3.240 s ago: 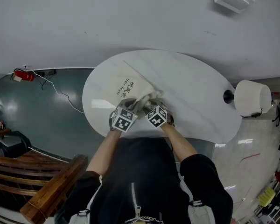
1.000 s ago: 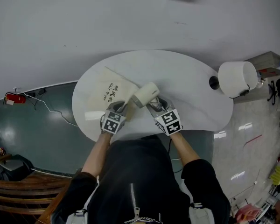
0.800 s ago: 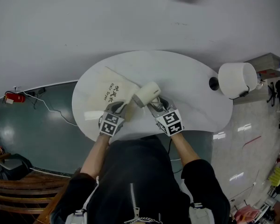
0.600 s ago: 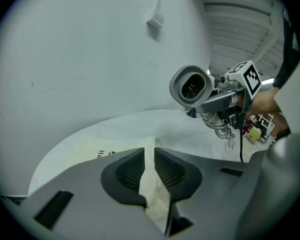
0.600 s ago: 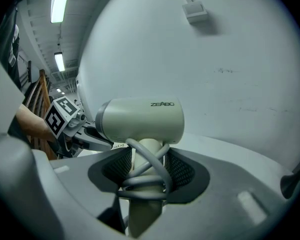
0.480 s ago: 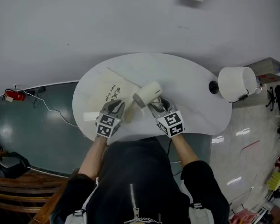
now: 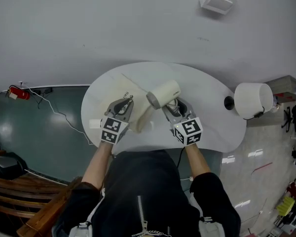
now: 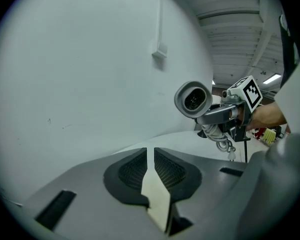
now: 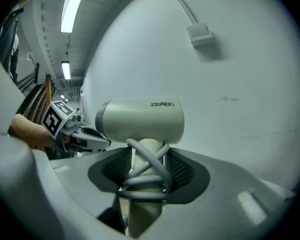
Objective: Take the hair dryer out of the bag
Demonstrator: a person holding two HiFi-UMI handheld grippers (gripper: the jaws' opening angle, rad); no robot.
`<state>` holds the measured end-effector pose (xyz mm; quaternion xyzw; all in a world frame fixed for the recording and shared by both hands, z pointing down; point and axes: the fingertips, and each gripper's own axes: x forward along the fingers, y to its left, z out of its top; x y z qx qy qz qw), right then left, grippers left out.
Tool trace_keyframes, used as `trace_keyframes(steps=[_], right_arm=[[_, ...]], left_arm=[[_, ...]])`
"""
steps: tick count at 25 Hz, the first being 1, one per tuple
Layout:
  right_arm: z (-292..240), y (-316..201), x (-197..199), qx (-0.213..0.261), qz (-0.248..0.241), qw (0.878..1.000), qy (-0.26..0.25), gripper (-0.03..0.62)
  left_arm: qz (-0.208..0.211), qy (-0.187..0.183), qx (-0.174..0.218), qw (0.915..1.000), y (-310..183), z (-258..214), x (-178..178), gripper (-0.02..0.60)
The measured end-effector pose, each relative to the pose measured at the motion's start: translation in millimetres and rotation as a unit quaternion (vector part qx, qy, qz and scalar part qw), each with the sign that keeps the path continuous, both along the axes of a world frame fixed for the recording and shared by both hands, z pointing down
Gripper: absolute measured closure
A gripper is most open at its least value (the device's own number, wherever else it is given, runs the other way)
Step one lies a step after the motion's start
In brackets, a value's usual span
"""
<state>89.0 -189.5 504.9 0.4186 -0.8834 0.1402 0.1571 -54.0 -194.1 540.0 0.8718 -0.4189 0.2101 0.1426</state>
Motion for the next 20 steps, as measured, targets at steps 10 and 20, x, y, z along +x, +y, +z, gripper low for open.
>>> trace_keyframes(steps=[10,20], right_arm=[[-40.0,-18.8,-17.9,0.04,-0.017,0.998,-0.043,0.392],[-91.8,-40.8,-46.3,0.092,-0.047,0.992,-0.076,0.393]], left_arm=[[-0.036,0.016,0.044,0.9983,-12.1,-43.4,-20.8,0.534],[-0.07,0.019,0.081,0.994,-21.8,-83.5,-45.3,0.534]])
